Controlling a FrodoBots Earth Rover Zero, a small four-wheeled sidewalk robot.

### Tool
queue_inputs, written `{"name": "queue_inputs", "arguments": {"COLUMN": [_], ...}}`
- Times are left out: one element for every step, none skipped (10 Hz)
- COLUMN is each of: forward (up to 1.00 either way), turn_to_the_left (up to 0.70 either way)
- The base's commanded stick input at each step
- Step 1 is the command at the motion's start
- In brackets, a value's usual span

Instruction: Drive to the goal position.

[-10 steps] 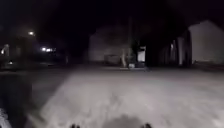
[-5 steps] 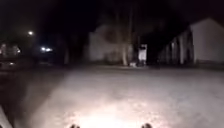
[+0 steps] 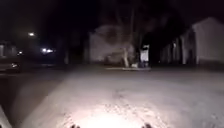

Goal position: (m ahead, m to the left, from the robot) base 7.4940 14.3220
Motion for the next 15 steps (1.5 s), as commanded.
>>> {"name": "queue_inputs", "arguments": {"forward": [0.50, 0.50, 0.50, 0.50, 0.50, 0.50, 0.50, 0.50, 0.50, 0.50, 0.50, 0.50, 0.50, 0.50, 0.50], "turn_to_the_left": [0.50, 0.50, 0.50, 0.50, 0.50, 0.17, 0.00, 0.00, 0.00, 0.00, 0.00, 0.00, 0.00, 0.00, 0.00]}}
